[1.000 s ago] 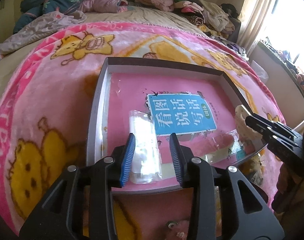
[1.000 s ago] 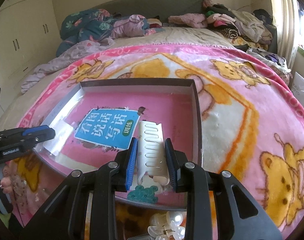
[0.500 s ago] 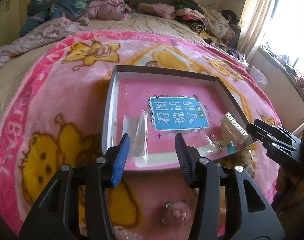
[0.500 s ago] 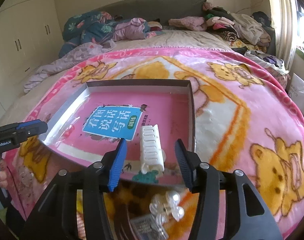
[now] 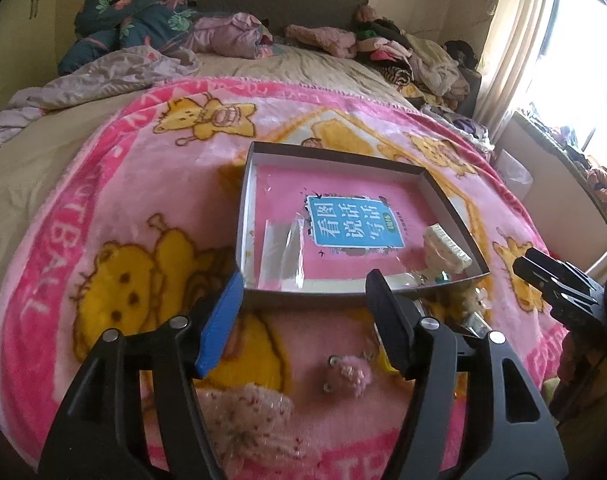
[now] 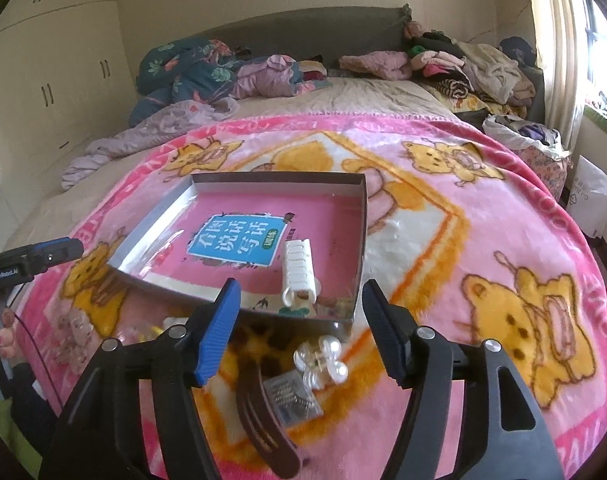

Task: Organize jewelry
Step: 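Move right tool toward brown hair clip while left tool approaches pink pom-pom tie, then grasp brown hair clip with right tool while left tool grasps pink pom-pom tie, then carry brown hair clip into the tray box while left tool carries the pom-pom tie there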

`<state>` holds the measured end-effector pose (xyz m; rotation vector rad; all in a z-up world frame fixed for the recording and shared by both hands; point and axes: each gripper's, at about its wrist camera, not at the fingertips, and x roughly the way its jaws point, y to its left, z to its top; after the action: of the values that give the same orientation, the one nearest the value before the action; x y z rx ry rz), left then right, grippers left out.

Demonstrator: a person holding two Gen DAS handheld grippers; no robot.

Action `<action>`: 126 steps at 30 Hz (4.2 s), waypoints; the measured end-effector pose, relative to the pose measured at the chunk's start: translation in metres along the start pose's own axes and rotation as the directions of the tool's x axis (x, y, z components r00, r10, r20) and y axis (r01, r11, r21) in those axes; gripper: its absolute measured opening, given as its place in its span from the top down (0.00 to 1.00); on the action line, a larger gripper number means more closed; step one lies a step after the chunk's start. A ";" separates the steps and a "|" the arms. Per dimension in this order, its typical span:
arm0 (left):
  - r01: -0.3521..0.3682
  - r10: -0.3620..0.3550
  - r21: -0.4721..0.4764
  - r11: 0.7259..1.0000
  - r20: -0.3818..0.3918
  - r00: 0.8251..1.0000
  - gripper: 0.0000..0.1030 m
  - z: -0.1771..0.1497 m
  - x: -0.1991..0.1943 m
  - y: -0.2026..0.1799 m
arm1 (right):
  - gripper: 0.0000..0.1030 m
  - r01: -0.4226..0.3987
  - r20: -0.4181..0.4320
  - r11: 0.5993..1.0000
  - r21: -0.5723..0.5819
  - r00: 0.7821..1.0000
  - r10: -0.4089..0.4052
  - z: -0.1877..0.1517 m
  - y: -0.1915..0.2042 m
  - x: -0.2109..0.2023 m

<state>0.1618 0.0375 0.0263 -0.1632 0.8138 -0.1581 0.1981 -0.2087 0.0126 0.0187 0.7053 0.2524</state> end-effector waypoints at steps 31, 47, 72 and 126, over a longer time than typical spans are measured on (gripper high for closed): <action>-0.011 0.011 0.002 1.000 0.005 1.000 0.34 -0.076 -0.052 -0.005 | 0.30 -0.066 -0.023 0.996 -0.058 0.998 0.065 -0.060 0.033 -0.057; 0.030 -0.023 0.095 0.995 -0.074 0.997 0.34 -0.103 -0.030 -0.039 | 0.30 -0.045 -0.068 0.996 -0.081 0.997 0.039 -0.088 0.030 -0.049; 0.008 0.022 0.157 0.988 -0.183 0.983 0.56 -0.077 0.050 -0.047 | 0.35 -0.062 -0.201 0.994 -0.085 0.979 0.043 -0.101 0.016 0.014; 0.060 -0.060 0.047 0.997 -0.014 0.998 0.94 0.000 0.014 -0.020 | 0.71 -0.180 -0.041 0.982 -0.061 0.983 0.178 -0.029 0.030 -0.019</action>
<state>0.1697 0.0152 0.0201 -0.1419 0.8178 -0.2352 0.1592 -0.1863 0.0055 0.0161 0.7313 0.4492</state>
